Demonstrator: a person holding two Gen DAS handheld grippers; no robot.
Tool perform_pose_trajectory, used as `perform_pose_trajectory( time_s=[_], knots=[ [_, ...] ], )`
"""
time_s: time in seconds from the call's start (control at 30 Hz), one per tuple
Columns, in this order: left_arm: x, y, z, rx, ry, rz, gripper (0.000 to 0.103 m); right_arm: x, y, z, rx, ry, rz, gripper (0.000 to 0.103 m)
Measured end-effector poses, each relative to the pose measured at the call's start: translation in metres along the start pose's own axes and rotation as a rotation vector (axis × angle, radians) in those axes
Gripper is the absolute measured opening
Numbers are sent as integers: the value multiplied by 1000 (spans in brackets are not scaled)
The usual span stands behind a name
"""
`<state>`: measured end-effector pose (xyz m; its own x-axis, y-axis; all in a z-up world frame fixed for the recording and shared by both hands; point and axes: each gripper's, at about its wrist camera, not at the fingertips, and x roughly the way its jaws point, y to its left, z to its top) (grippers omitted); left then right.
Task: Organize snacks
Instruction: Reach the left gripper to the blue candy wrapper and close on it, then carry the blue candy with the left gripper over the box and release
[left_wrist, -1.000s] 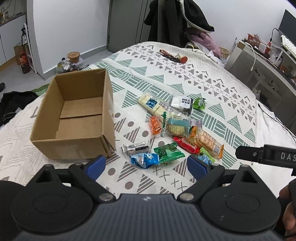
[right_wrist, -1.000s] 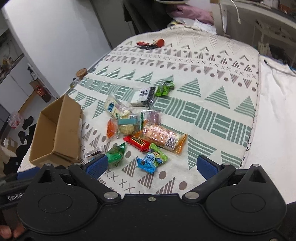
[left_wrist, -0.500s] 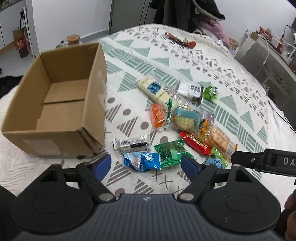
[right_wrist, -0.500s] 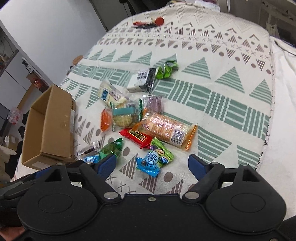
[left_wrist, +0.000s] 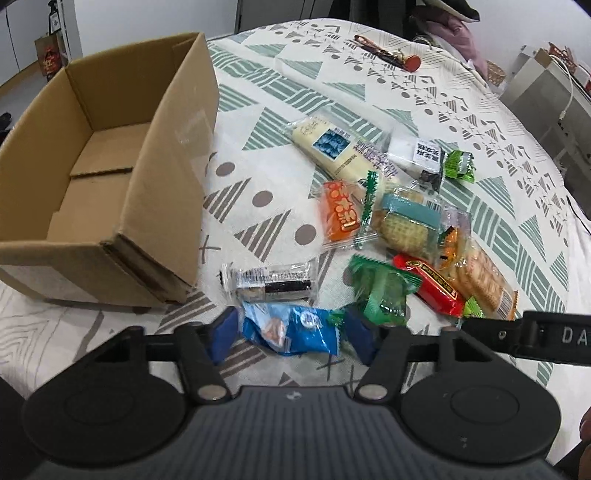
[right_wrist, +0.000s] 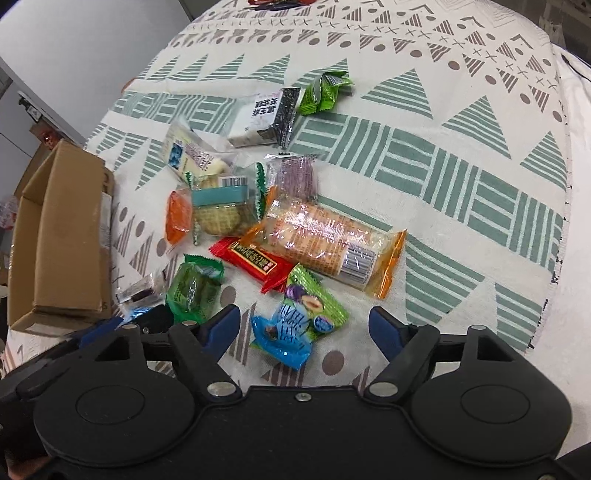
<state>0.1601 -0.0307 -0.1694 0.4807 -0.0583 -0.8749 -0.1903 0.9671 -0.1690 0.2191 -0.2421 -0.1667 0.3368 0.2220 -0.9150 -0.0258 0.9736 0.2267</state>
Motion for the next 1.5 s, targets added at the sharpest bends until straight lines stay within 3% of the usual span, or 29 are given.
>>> perform_pose_trajectory(
  time_s=[0.17, 0.2, 0.33, 0.53, 0.87, 1.07, 1.5],
  knots=[
    [1, 0, 1, -3, -30, 15, 47, 14, 10, 1, -47, 18, -35, 62],
    [0, 0, 1, -2, -37, 20, 41, 15, 12, 1, -56, 14, -44, 61],
    [-3, 2, 1, -13, -44, 17, 37, 21, 19, 1, -90, -7, -78, 58],
    [-13, 5, 0, -22, -65, 14, 24, 19, 23, -2, -119, -42, -92, 41],
    [-42, 4, -5, -7, -123, -1, 20, -13, 26, -5, -105, -167, -4, 35],
    [-65, 4, -6, -4, -168, -8, 19, -34, 33, -9, -126, -237, 112, 34],
    [-108, 21, 1, -16, -265, -4, 19, -59, 57, -18, -199, -315, 253, 32]
  ],
)
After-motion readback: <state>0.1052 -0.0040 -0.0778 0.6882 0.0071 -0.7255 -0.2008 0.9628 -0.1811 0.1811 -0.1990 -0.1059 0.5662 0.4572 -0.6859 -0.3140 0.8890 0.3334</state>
